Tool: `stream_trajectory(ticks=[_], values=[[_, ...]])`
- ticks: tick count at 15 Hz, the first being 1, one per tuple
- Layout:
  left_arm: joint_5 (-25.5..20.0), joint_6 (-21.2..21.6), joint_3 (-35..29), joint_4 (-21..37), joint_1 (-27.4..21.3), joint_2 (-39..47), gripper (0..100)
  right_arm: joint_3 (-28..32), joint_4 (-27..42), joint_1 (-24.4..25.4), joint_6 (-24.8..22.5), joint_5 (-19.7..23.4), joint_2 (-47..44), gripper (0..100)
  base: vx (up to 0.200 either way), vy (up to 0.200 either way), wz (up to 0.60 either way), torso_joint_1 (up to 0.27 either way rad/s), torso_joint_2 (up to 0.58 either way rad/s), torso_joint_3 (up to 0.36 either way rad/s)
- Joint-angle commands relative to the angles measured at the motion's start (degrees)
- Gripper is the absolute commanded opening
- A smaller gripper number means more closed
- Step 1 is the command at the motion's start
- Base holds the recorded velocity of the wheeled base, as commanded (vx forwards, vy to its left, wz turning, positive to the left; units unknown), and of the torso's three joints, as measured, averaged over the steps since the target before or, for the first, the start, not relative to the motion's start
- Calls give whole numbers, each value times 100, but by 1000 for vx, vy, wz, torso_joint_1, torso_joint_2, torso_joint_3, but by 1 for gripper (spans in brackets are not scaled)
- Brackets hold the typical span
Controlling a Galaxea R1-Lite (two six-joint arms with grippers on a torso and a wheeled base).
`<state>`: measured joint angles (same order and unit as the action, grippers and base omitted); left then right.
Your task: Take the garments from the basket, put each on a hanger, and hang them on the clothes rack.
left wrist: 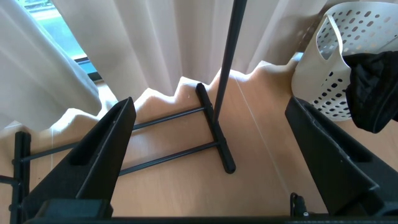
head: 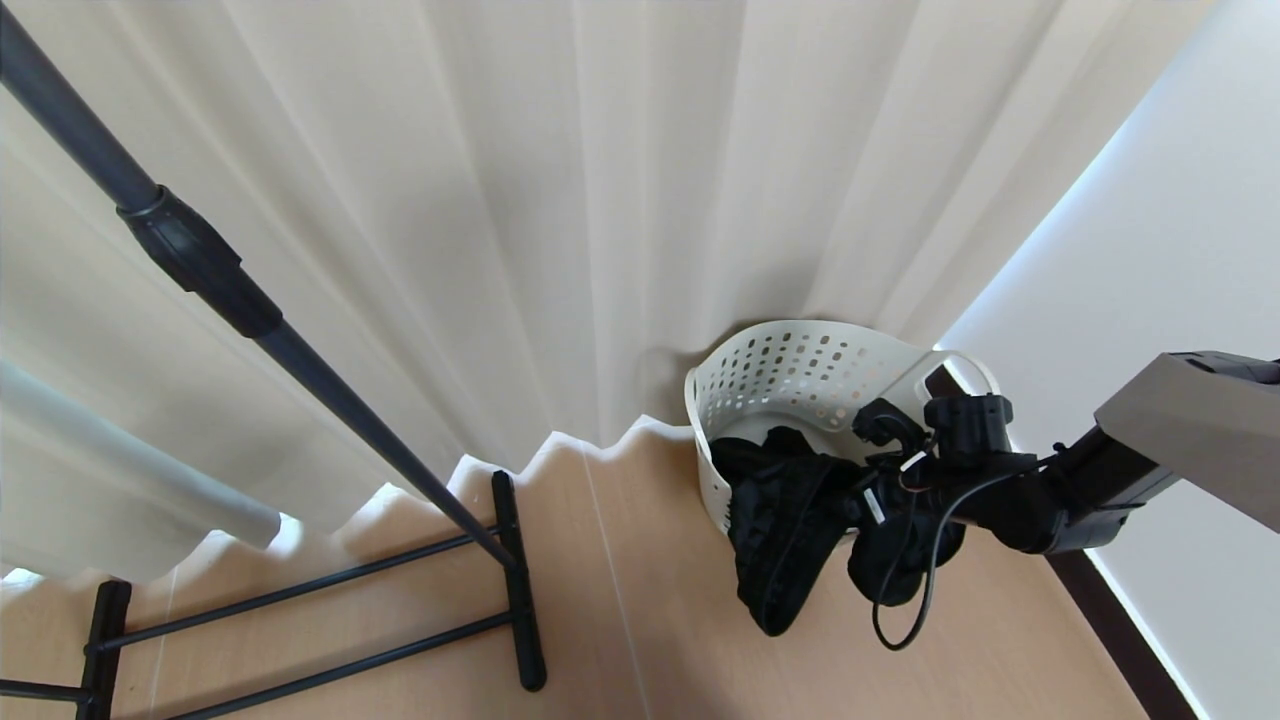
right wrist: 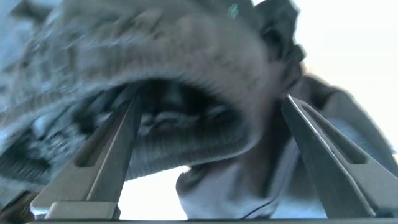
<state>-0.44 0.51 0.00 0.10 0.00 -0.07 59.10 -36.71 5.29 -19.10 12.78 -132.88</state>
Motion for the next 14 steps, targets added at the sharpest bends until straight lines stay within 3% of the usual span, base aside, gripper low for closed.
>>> stream_trajectory(ticks=[1, 4, 5, 8, 14], values=[[0, 2, 0, -1, 0, 7, 100, -65, -197, -19, -6, 6, -168, 100, 0, 0, 0, 0, 0, 0], [0, 2, 0, -1, 0, 7, 100, -144, -320, -107, -15, 6, -274, 100, 0, 0, 0, 0, 0, 0], [0, 2, 0, -1, 0, 7, 100, -188, -434, -186, -15, 14, -291, 0, 0, 0, 0, 0, 0, 0], [0, 2, 0, -1, 0, 7, 100, -171, -548, -195, -15, 340, -274, 0, 0, 0, 0, 0, 0, 0], [0, 2, 0, -1, 0, 7, 100, -540, -539, -125, -6, 313, 359, 0, 0, 0, 0, 0, 0, 0]])
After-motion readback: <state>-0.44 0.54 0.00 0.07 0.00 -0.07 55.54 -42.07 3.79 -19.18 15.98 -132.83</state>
